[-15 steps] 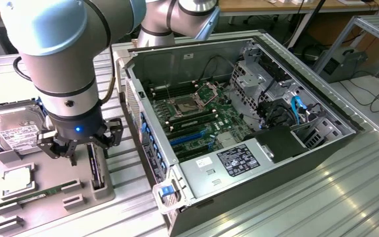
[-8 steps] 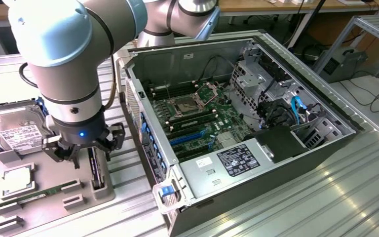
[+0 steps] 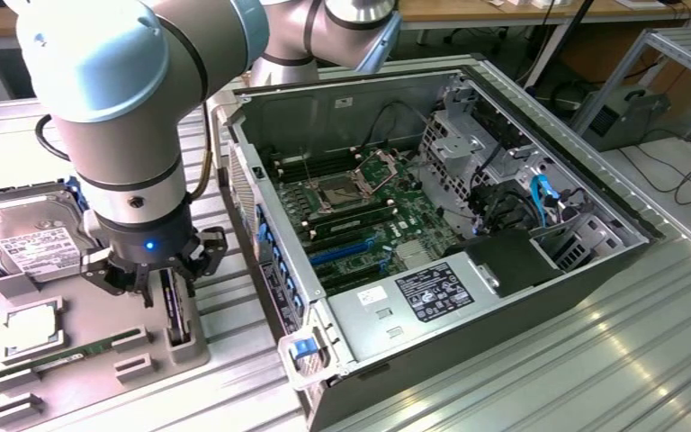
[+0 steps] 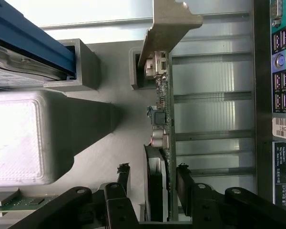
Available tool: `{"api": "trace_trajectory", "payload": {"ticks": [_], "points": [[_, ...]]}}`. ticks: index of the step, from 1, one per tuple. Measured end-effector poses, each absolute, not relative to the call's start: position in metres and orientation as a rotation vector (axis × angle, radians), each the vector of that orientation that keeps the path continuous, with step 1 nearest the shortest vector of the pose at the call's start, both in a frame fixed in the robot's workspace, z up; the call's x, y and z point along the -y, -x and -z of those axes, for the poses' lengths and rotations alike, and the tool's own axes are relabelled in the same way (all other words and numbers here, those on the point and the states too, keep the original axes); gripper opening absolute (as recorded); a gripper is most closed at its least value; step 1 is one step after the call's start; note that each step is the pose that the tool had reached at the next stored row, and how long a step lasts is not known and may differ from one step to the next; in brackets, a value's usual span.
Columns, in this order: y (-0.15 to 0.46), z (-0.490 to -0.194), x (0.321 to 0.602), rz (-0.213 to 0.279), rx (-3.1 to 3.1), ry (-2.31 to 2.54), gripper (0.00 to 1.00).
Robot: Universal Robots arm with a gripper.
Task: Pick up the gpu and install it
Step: 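Pick up the gpu and move the gpu toward the slot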
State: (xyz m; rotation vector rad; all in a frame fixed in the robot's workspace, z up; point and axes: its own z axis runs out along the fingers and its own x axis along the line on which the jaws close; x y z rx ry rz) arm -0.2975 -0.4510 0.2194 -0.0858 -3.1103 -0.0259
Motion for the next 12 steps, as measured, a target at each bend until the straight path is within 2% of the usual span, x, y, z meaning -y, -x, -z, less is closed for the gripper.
{"api": "trace_trajectory", "payload": {"ticks": [5,7,9,10,12], "points": [[0.2975,-0.2194,0.451,0.026,3.11,0.086,0.5],[0.2975,-0.2194,0.451,0.026,3.11,0.086,0.36],[0.2975,-0.2194,0.451,0.026,3.11,0.086,0.36],[0.2975,-0.2194,0.451,0.026,3.11,0.086,0.31],[0.2975,-0.2194,0.451,0.026,3.11,0.086,0.28]]}}
